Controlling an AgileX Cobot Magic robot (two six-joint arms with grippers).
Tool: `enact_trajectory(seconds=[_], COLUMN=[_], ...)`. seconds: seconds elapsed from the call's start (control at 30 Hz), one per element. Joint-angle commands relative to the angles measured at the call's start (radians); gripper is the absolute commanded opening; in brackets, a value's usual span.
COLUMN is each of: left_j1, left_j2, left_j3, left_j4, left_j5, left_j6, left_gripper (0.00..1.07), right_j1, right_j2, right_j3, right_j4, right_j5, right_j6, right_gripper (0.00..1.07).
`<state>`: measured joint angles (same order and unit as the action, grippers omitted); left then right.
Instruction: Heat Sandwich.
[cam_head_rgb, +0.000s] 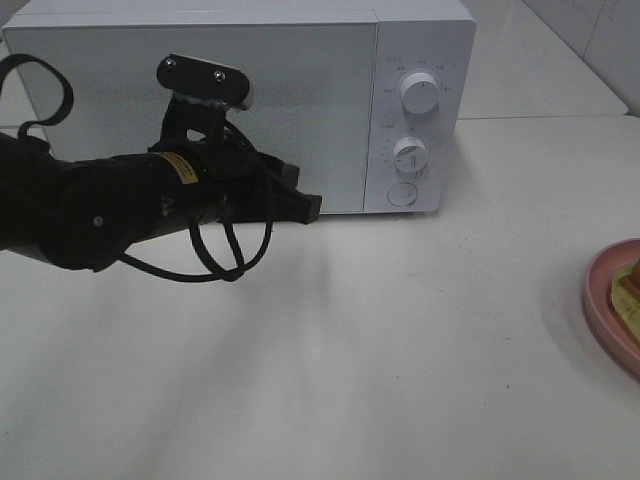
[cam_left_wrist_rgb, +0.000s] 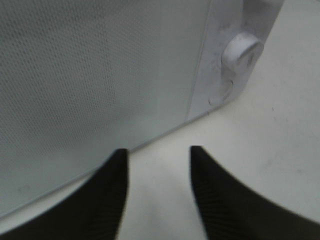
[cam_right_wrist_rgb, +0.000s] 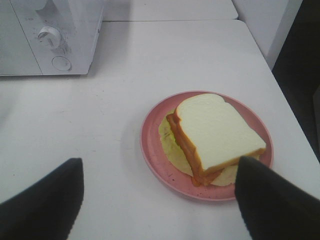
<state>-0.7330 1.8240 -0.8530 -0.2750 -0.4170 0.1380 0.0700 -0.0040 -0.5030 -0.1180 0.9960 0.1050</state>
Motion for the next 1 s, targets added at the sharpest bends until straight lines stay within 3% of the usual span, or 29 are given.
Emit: enact_trajectory(seconds=[0.03,0.1,0.47,0.8,1.0], left_j1=[-0.005,-0.005,0.008,0.197,0.385], left_j2=[-0.052,-0.090,-0.199,-0.303,-0.386], left_j3=[0.002,0.002,0.000,0.000,0.000], left_j4=[0.001,0.002,0.054,0.037,0.039], left_j5=[0.176,0.309,0.779,1.092,1.271], left_j6=[-0.001,-0.002,0.001,-0.033,-0.035], left_gripper=[1.03,0.99,0.98,0.98,0.98], right_j1=[-0.007,-0.007,-0.007,-0.007,-0.007], right_j2=[-0.027,-0.027,-0.027,-0.027,-0.027], right_j3=[0.003,0.003,0.003,0.003,0.003], right_j4=[-0.002,-0.002,-0.002,-0.002,-0.002], right_j5=[0.000,0.000,0.000,0.000,0.000], right_j6=[-0.008,-0.008,-0.008,-0.008,-0.008], right_gripper=[0.75,0.75,0.75,0.75,0.75])
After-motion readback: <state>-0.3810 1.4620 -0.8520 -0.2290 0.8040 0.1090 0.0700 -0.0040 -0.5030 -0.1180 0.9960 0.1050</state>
